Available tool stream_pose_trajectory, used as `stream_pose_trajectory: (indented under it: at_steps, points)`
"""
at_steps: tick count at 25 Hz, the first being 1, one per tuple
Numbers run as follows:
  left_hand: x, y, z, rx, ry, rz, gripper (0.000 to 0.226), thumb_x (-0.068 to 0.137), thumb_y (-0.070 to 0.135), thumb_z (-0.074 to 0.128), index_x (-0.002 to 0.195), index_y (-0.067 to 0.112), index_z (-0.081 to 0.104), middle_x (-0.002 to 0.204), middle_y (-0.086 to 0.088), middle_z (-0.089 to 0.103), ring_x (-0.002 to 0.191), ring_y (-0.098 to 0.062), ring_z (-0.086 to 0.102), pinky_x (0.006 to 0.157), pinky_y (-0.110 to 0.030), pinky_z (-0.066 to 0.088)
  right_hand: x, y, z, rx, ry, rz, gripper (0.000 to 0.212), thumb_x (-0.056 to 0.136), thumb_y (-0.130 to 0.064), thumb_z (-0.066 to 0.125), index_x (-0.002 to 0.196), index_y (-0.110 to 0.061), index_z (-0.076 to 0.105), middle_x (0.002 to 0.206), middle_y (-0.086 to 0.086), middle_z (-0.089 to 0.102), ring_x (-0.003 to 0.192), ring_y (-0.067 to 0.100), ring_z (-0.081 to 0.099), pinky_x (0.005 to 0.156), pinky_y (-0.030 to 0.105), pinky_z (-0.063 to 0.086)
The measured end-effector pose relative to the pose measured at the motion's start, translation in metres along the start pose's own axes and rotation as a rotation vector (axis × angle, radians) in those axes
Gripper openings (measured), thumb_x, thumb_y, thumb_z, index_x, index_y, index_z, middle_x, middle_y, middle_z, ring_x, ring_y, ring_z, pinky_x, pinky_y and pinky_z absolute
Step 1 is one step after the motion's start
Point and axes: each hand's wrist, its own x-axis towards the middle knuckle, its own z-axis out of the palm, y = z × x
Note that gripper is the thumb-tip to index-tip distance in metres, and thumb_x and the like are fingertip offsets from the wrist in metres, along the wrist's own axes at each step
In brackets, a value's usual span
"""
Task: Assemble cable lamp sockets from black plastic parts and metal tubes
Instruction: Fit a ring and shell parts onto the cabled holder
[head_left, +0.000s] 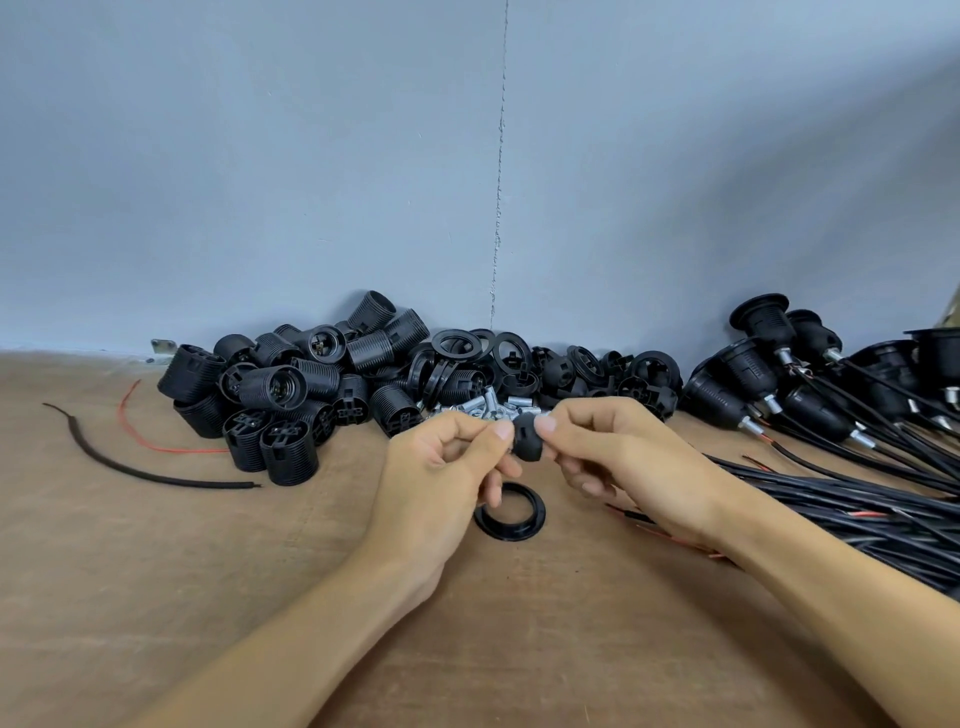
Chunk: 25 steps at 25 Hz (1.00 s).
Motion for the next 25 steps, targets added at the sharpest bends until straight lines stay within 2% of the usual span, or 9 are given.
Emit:
stream_pose_trajectory:
  at_steps: [2,5,10,13,15,17,20,22,25]
  points:
    - [-0.003,0.001,0.002,0.057,-0.052,0.050,0.026,0.096,0.018,0.068,0.070,0.018,0.072,0.065,-0.005,0.072,0.047,-0.008,0.053,0.052,-0.014,0.045,0.001,0.002,0.001,0.039,0.079,0.011,0.040,0.097,-0.048,0.060,0.073,-0.016,0.057,0.063,-0.001,0.038,0.050,0.011,0.032,0.048,0.025,0.019]
    - [-0.004,0.002,0.006,0.048,-0.036,0.069,0.023,0.096,0.016,0.068,0.073,0.013,0.071,0.064,-0.006,0.072,0.045,-0.008,0.053,0.051,-0.015,0.045,0.004,0.006,0.008,0.057,0.111,0.112,0.039,0.101,-0.044,0.053,0.074,-0.016,0.051,0.062,-0.001,0.039,0.047,0.011,0.034,0.043,0.021,0.024]
    - [-0.001,0.002,0.006,-0.080,0.030,-0.068,0.022,0.095,0.017,0.069,0.074,0.010,0.072,0.067,-0.009,0.073,0.045,-0.008,0.052,0.049,-0.016,0.044,0.007,0.011,0.009,-0.172,0.175,0.061,0.033,0.103,-0.037,0.050,0.089,-0.009,0.060,0.064,-0.004,0.055,0.049,0.010,0.046,0.045,0.015,0.035]
    - [0.002,0.002,0.004,-0.152,0.026,-0.153,0.029,0.094,0.018,0.069,0.065,0.020,0.074,0.066,-0.007,0.071,0.045,-0.008,0.050,0.053,-0.018,0.046,0.004,0.009,0.005,-0.249,0.132,0.026,0.040,0.102,-0.042,0.051,0.086,-0.007,0.061,0.066,-0.001,0.061,0.051,0.010,0.050,0.049,0.010,0.036]
    - [0.004,0.001,0.002,-0.214,0.033,-0.208,0.032,0.093,0.017,0.070,0.062,0.022,0.075,0.065,-0.006,0.069,0.046,-0.008,0.049,0.053,-0.018,0.047,0.002,0.008,0.005,-0.229,0.110,-0.013,0.046,0.099,-0.055,0.049,0.088,-0.014,0.064,0.071,0.006,0.065,0.057,0.011,0.056,0.054,0.014,0.040]
    - [0.006,-0.001,0.000,-0.278,0.032,-0.256,0.028,0.091,0.015,0.071,0.064,0.021,0.077,0.066,-0.006,0.067,0.046,-0.008,0.049,0.051,-0.017,0.047,0.001,0.008,0.007,-0.156,0.089,-0.055,0.037,0.095,-0.058,0.054,0.101,-0.024,0.068,0.086,0.009,0.069,0.065,0.016,0.062,0.058,0.024,0.047]
    - [0.007,-0.002,-0.002,-0.302,0.015,-0.287,0.008,0.080,0.020,0.076,0.073,0.016,0.080,0.070,-0.006,0.070,0.048,-0.009,0.051,0.051,-0.018,0.049,0.001,0.010,0.006,-0.124,0.110,-0.116,0.021,0.094,-0.032,0.069,0.114,-0.026,0.066,0.088,-0.005,0.068,0.066,0.016,0.064,0.060,0.029,0.052]
    - [0.008,-0.003,-0.004,-0.264,-0.026,-0.296,0.017,0.070,0.028,0.080,0.078,0.013,0.077,0.075,-0.008,0.072,0.049,-0.010,0.052,0.053,-0.020,0.048,0.003,0.010,0.003,-0.095,0.123,-0.133,0.022,0.094,-0.022,0.069,0.116,-0.023,0.066,0.093,-0.001,0.068,0.067,0.017,0.062,0.062,0.031,0.052]
    - [0.009,-0.002,-0.007,-0.177,-0.075,-0.295,0.032,0.074,0.042,0.076,0.083,0.012,0.076,0.076,-0.009,0.073,0.048,-0.011,0.051,0.053,-0.020,0.046,0.003,0.009,-0.001,-0.023,0.110,-0.123,0.025,0.095,-0.023,0.067,0.119,-0.016,0.066,0.105,0.012,0.069,0.070,0.019,0.061,0.065,0.034,0.052]
